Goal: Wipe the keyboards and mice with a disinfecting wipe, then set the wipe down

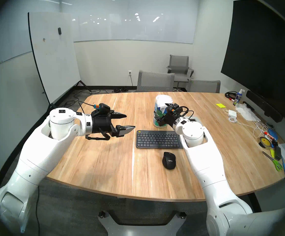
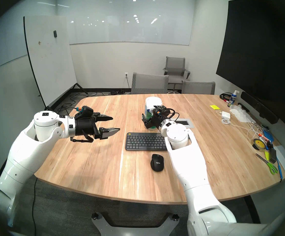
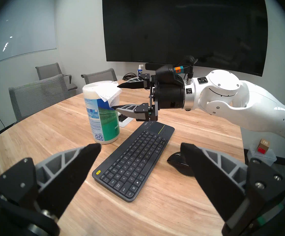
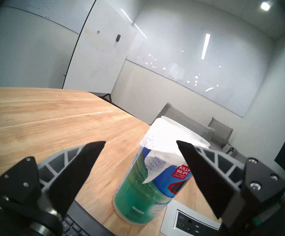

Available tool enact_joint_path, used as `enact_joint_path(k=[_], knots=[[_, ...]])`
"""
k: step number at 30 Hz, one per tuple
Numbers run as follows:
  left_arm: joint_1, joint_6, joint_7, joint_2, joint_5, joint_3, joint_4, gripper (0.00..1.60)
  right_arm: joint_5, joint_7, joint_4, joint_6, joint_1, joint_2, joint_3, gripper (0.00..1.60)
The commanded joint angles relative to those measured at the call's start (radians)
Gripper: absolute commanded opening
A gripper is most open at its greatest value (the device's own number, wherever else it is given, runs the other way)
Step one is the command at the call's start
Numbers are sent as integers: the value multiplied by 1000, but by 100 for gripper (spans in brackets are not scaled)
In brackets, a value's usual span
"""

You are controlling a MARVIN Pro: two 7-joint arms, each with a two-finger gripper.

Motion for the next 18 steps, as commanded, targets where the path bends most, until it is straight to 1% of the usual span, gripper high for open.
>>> enact_joint_path(k=[1, 18], knots=[[-7, -1, 1, 1, -1, -6, -10, 160, -6, -34, 7, -5, 48, -20, 7, 160], [-7, -1, 1, 1, -1, -7, -10, 160, -30, -49, 36, -16, 49, -31, 22, 160]])
